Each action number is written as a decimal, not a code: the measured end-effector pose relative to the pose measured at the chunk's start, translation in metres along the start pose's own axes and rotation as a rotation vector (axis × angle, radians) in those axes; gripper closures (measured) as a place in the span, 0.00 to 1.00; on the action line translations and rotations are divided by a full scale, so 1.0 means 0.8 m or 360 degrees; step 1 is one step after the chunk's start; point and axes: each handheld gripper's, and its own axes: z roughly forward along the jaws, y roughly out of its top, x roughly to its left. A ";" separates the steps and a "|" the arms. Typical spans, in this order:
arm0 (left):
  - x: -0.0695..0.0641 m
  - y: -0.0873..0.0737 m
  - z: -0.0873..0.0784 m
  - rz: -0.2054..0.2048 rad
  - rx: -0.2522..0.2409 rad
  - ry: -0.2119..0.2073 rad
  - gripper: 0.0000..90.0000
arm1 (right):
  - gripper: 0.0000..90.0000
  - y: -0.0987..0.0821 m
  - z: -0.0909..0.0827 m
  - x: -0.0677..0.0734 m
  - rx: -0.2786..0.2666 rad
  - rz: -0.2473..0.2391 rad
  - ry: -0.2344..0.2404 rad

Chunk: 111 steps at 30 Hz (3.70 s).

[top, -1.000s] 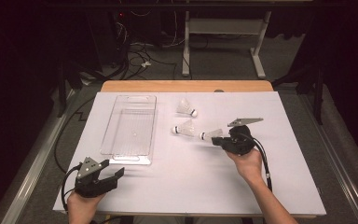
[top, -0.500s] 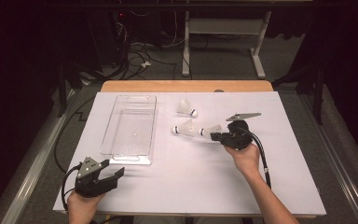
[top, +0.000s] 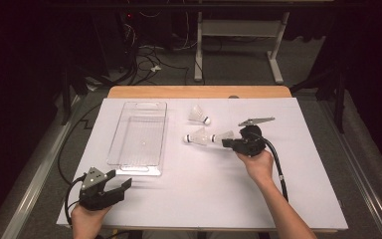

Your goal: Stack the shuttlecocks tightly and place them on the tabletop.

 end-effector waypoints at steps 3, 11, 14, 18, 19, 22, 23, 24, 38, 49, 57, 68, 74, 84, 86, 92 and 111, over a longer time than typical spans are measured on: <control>-0.001 0.000 0.000 0.0004 0.0001 -0.0002 0.37 | 1.00 0.001 0.002 -0.001 -0.0003 0.0003 0.0001; -0.001 0.000 0.001 0.0006 0.0000 -0.0004 0.38 | 1.00 0.005 0.009 -0.004 0.0010 0.0005 -0.0003; -0.001 0.000 0.001 0.0008 -0.0002 -0.0006 0.38 | 1.00 0.007 0.010 -0.004 0.0013 0.0013 -0.0005; -0.002 0.000 0.001 0.0010 -0.0002 -0.0006 0.38 | 1.00 0.009 0.010 -0.004 0.0010 0.0011 -0.0006; -0.002 0.000 0.001 0.0009 -0.0003 -0.0006 0.38 | 1.00 0.010 0.011 -0.004 0.0009 0.0009 -0.0007; -0.001 0.000 0.001 0.0007 0.0000 -0.0006 0.38 | 1.00 0.012 0.013 -0.004 0.0015 0.0011 -0.0006; -0.001 0.000 0.001 0.0008 0.0000 -0.0006 0.38 | 1.00 0.013 0.013 -0.004 0.0017 0.0011 -0.0006; -0.001 0.000 0.001 0.0010 -0.0001 -0.0006 0.38 | 1.00 0.014 0.014 -0.005 0.0019 0.0009 -0.0007; -0.001 0.000 0.001 0.0014 0.0002 -0.0012 0.38 | 1.00 0.026 0.029 0.003 0.0060 -0.0014 -0.0011; -0.002 0.000 0.001 0.0015 0.0000 -0.0010 0.38 | 1.00 0.028 0.042 0.007 0.0075 -0.0017 0.0019; -0.002 0.000 0.001 0.0016 0.0000 -0.0009 0.38 | 1.00 0.028 0.047 0.010 0.0078 -0.0010 0.0040; -0.002 0.000 0.001 0.0016 0.0002 -0.0011 0.38 | 1.00 0.029 0.054 0.014 0.0075 -0.0008 0.0082; -0.002 0.000 0.001 0.0017 -0.0002 -0.0012 0.38 | 1.00 0.033 0.061 0.024 0.0082 -0.0023 0.0106; -0.002 0.001 0.003 0.0023 0.0010 -0.0022 0.38 | 1.00 0.040 0.070 0.028 0.0088 -0.0041 0.0109; -0.003 0.001 0.002 0.0026 0.0005 -0.0023 0.38 | 1.00 0.039 0.072 0.029 0.0102 -0.0041 0.0108; -0.004 0.001 0.003 0.0029 0.0011 -0.0029 0.38 | 1.00 0.037 0.075 0.032 0.0129 -0.0065 0.0085; -0.004 0.001 0.002 0.0017 0.0007 -0.0019 0.37 | 1.00 0.027 0.084 0.029 0.0165 -0.0093 0.0032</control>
